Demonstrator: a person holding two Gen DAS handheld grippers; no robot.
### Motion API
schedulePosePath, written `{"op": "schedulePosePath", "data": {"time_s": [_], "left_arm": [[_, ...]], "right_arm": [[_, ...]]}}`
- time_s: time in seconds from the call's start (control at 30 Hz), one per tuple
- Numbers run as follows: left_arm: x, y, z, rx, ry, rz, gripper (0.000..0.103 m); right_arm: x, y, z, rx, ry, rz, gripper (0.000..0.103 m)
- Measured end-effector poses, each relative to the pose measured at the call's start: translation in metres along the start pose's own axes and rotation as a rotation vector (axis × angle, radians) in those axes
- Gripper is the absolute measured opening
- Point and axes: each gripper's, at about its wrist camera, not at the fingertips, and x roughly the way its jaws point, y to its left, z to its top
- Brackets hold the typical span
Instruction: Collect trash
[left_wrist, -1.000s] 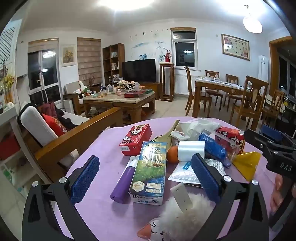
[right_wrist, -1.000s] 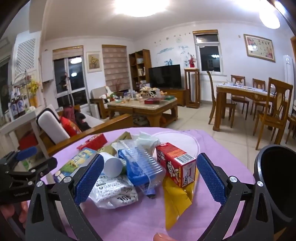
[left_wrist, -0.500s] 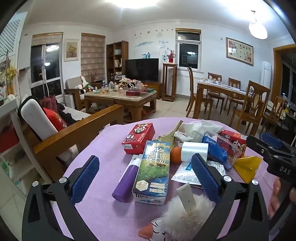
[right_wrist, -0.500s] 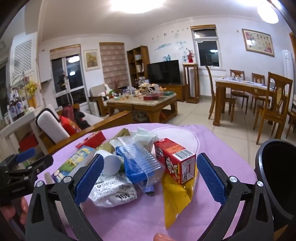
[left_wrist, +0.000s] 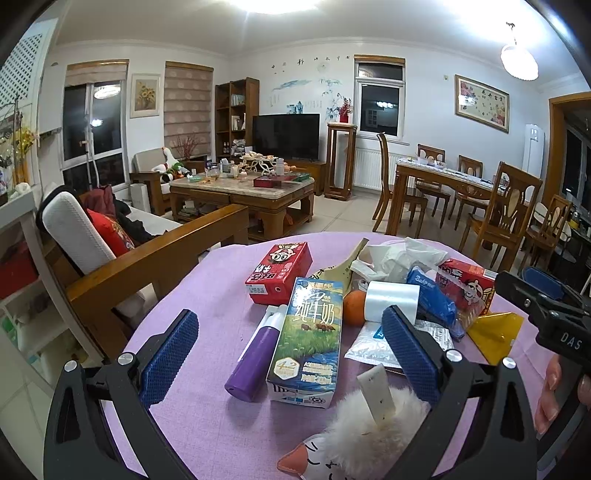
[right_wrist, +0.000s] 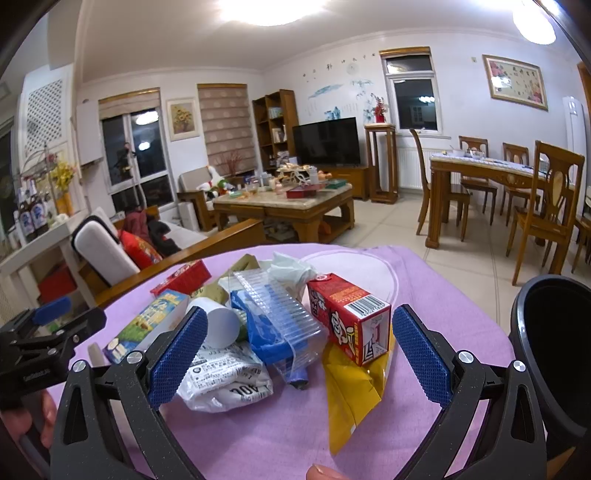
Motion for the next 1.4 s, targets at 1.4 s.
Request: {"op": "schedulePosePath", "data": {"time_s": [1.4], "left_arm": [[0.0012, 0.002, -0.001, -0.014, 0.007, -0.005, 0.098]], "right_arm": [[0.0006, -0.0023, -0.0031, 0.002, 0.009, -0.001, 0.099]]}}
